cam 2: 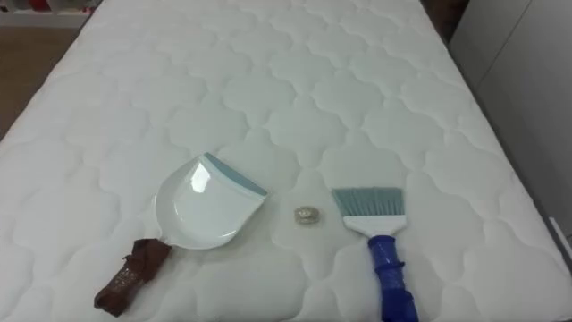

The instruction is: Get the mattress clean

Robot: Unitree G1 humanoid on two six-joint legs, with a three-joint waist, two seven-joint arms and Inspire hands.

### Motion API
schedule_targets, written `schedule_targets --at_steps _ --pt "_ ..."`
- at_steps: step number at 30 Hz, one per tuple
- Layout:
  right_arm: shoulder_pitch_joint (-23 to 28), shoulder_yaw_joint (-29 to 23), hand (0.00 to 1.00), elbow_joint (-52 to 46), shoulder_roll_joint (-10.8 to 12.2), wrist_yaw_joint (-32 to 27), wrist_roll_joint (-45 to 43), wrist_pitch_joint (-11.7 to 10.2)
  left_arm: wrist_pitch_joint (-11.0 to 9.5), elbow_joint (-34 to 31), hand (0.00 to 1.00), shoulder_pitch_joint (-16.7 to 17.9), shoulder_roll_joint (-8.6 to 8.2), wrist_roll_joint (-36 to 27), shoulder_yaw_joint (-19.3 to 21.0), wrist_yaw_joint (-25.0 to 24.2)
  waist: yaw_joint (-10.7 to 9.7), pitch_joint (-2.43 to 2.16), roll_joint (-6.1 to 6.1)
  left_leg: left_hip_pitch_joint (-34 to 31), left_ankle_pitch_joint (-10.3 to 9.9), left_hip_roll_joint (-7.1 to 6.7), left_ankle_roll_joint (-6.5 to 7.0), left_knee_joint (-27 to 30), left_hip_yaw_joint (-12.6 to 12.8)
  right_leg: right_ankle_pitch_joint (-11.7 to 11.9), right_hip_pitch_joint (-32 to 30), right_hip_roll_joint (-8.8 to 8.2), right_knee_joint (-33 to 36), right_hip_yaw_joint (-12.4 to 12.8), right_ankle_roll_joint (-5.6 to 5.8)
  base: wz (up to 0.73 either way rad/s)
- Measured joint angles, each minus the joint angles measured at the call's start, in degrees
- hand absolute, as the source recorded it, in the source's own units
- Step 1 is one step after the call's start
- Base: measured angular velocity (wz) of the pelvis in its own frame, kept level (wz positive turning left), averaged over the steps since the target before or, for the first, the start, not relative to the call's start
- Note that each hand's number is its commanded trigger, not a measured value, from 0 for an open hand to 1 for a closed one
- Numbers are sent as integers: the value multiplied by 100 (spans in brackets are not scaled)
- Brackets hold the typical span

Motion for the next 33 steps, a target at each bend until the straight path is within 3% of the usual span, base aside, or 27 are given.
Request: schedule_targets --at_steps 9,16,24,28,32,33 --pt "-6 -1 0 -98 1 8 -11 12 13 -153 0 30 6 22 94 10 9 -2 0 2 0 -2 0 -2 -21 -5 8 10 8 36 4 0" --pt "-21 7 0 -171 -12 7 33 -9 -17 -161 0 9 4 158 102 386 20 -4 19 11 0 -1 0 -5 -31 -3 27 9 1 26 4 0" --pt "2 15 0 -159 -25 -50 286 -140 -296 -535 0 30 7 156 121 1125 -10 6 48 32 0 0 0 -36 -46 -1 73 6 -2 -12 9 2" --pt "-1 13 0 -162 -46 -66 286 -254 -492 -1329 0 24 8 152 124 1720 -18 0 59 -96 0 -5 0 -71 -182 2 -26 0 12 -148 8 16" --pt "-25 -2 0 -171 -84 -42 260 -439 -886 -2108 0 18 12 151 196 2227 -6 -14 96 -105 1 -4 1 -14 -216 1 -1 -15 -5 -163 8 4" --pt "-25 -9 0 -176 -84 -42 242 -444 -905 -2240 0 15 13 154 233 2265 -7 -14 99 -109 1 -2 1 -11 -217 1 -2 -13 -12 -159 8 -3"
